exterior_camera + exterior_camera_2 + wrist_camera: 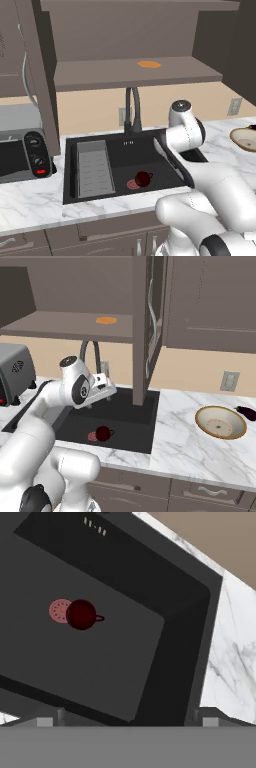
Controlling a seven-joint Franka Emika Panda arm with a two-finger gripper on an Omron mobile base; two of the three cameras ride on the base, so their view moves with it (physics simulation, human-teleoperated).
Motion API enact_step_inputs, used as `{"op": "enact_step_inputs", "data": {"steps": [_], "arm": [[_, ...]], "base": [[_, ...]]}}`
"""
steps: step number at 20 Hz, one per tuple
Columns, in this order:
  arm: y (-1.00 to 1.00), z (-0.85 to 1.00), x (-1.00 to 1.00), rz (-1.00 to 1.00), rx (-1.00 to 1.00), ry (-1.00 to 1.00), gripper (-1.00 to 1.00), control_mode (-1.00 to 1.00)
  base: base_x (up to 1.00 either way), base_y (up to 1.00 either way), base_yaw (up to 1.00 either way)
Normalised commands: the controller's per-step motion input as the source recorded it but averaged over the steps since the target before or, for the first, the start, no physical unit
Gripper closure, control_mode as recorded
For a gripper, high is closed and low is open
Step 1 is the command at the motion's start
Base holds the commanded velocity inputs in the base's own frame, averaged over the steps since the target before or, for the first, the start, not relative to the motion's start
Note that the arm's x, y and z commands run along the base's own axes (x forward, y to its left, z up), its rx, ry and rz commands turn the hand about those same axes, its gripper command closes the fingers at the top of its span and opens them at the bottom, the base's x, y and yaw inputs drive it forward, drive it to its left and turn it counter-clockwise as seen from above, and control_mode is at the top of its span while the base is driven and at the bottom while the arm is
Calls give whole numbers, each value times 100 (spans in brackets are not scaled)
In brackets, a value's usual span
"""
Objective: Pick the mug and place it in the sink. Pick the bowl and place it in the open cabinet and then close the cabinet.
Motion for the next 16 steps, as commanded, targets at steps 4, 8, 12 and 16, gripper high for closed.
{"op": "enact_step_inputs", "data": {"steps": [4, 8, 12, 16], "arm": [[-23, 7, -1, -7, 0, 0, -100, -100], [-24, 6, 0, -9, 0, 2, -100, -100], [-36, 0, 0, -8, 0, 2, -100, -100], [-37, 0, 0, -7, -4, 0, -100, -100]], "base": [[0, 0, 0], [0, 0, 0], [0, 0, 0], [0, 0, 0]]}}
